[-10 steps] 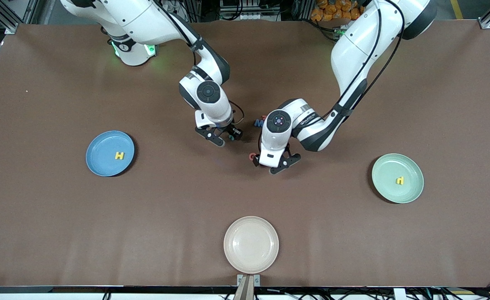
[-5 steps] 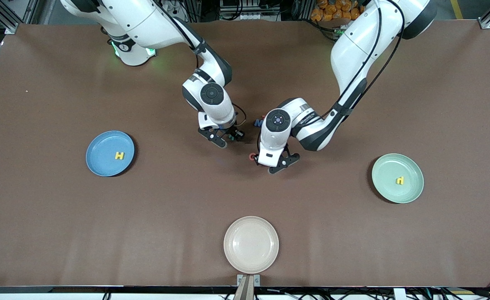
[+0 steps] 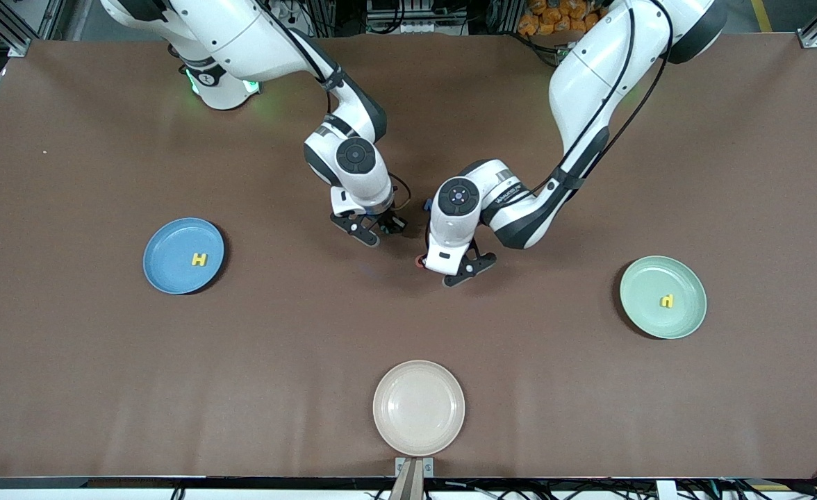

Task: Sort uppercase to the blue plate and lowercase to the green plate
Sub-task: 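Place the E on the green plate while the right gripper carries the R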

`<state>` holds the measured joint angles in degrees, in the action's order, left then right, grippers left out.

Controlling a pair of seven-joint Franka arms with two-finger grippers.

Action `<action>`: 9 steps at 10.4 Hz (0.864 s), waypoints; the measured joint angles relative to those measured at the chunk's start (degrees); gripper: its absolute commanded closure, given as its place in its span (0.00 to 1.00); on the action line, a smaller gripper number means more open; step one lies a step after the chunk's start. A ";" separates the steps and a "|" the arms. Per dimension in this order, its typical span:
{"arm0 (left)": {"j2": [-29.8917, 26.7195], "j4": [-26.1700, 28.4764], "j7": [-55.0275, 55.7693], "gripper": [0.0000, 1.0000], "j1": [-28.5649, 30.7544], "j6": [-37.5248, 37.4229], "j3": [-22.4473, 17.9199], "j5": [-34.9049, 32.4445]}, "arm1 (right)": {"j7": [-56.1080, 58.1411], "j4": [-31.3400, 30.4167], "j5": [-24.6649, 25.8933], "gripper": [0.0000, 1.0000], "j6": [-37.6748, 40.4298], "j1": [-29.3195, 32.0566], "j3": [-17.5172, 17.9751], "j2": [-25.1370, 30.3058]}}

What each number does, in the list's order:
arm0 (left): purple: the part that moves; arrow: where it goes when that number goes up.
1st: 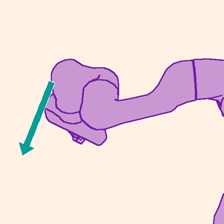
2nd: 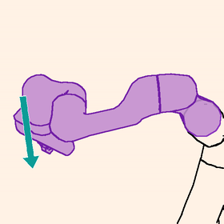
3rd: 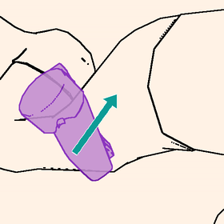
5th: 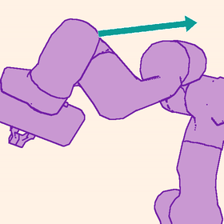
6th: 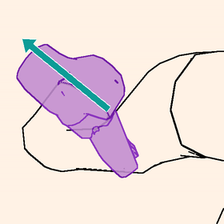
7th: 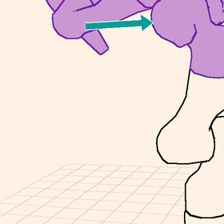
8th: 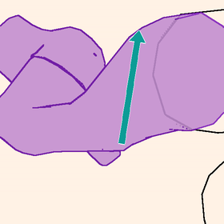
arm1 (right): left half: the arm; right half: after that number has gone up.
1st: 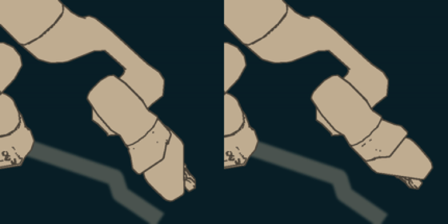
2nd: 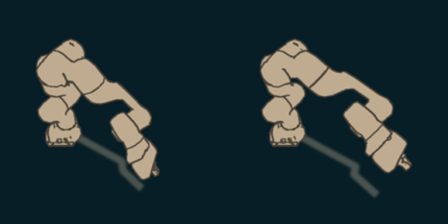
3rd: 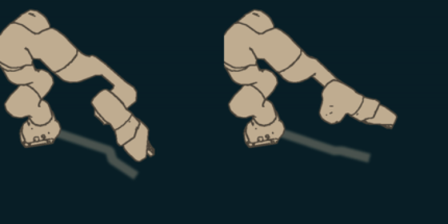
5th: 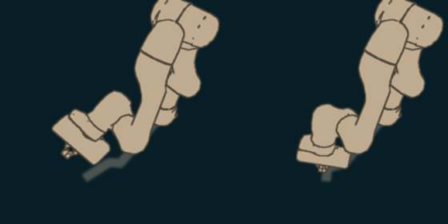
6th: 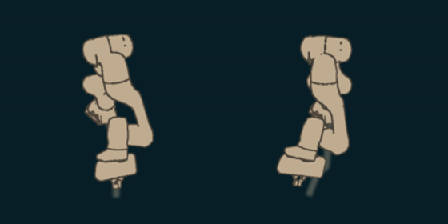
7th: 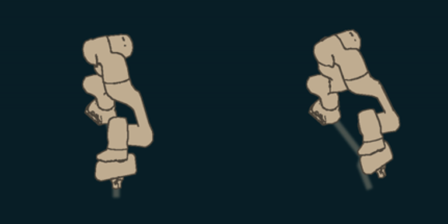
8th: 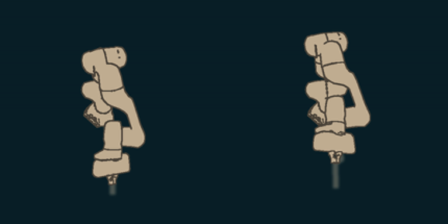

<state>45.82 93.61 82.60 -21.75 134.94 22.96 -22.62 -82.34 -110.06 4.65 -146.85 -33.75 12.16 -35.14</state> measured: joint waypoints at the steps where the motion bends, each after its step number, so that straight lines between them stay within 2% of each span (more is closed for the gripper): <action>1: -0.11 -0.30 0.00 1.00 0.29 -1.74 -0.06 0.00 | 0.19 0.03 0.03 0.80 0.00 0.03 -0.02 0.00; 3: -1.24 -0.68 0.05 1.00 3.09 -5.19 -0.63 0.00 | 2.72 0.37 0.25 0.80 0.62 0.76 -0.20 0.01; 4: -2.57 -0.94 0.00 1.00 6.38 -6.10 -0.54 0.01 | 6.24 0.92 0.32 0.80 2.75 1.77 -0.30 0.13; 7: -8.12 -1.19 -5.47 1.00 20.00 -11.82 2.23 0.12 | 20.71 2.48 0.35 0.80 11.06 7.78 -0.68 1.70; 9: -9.82 -1.08 -10.19 1.00 26.79 -14.57 3.47 0.15 | 31.97 2.63 0.38 0.80 16.57 10.81 -2.96 3.60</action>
<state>36.00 92.53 72.42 5.03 120.37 26.43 -22.47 -50.38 -107.44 5.03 -130.28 -22.93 9.20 -31.54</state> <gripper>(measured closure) 0.727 0.718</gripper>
